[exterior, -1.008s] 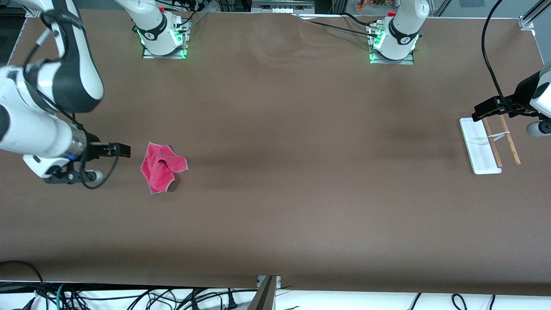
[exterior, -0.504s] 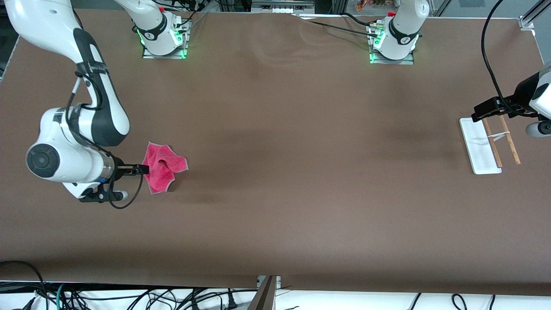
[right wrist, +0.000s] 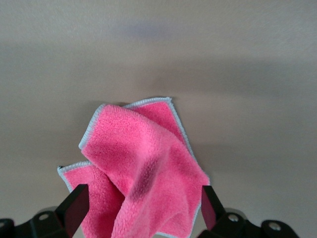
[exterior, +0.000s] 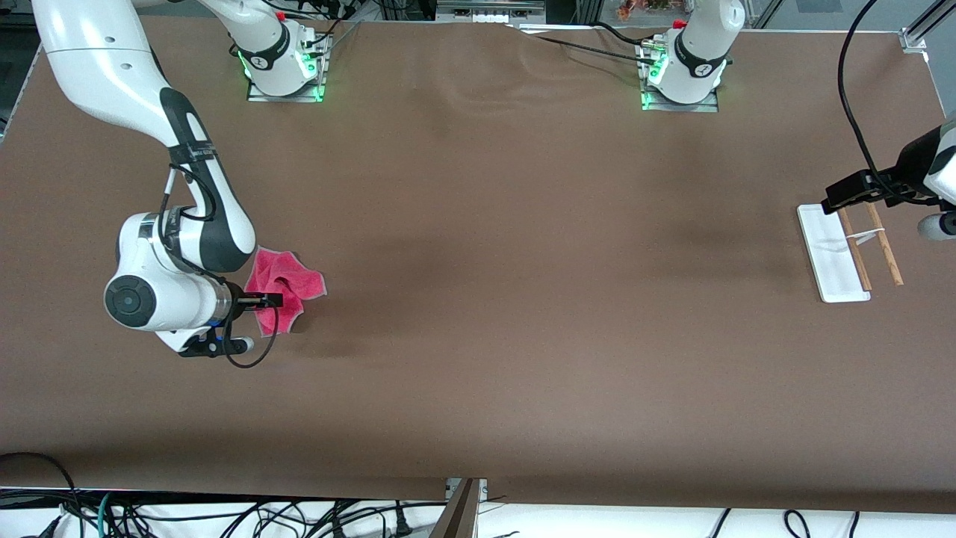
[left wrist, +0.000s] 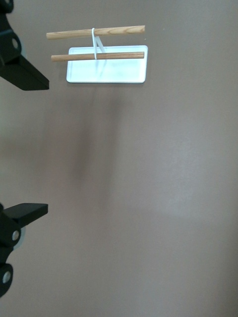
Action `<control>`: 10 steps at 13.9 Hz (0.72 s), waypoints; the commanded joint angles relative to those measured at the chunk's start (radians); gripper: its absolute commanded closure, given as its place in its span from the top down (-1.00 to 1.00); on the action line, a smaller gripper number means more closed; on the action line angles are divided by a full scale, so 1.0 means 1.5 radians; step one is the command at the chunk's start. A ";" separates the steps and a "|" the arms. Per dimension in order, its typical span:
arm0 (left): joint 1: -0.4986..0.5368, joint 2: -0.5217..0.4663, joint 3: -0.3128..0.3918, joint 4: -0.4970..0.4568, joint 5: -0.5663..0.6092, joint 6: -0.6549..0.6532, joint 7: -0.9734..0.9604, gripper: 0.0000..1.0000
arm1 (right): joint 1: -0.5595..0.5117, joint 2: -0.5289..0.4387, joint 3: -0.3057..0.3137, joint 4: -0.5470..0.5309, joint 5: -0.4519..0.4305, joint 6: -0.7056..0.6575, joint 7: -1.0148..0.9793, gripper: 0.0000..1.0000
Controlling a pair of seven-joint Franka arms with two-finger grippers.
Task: Pass towel and hang on rack
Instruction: 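Reach the right gripper down to the pink towel and grasp it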
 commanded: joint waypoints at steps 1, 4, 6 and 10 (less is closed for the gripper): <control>0.002 0.024 0.001 0.041 -0.013 -0.016 0.011 1.00 | 0.002 0.004 -0.001 -0.003 0.008 -0.005 0.006 0.93; 0.002 0.024 0.001 0.042 -0.013 -0.016 0.011 1.00 | 0.002 0.005 -0.001 -0.003 0.008 -0.025 0.007 -0.41; 0.002 0.024 0.002 0.042 -0.013 -0.016 0.011 1.00 | 0.002 0.005 -0.001 -0.003 0.008 -0.027 0.007 -0.75; 0.002 0.024 0.001 0.042 -0.013 -0.016 0.011 1.00 | 0.003 0.005 0.000 -0.003 0.009 -0.045 0.006 -1.00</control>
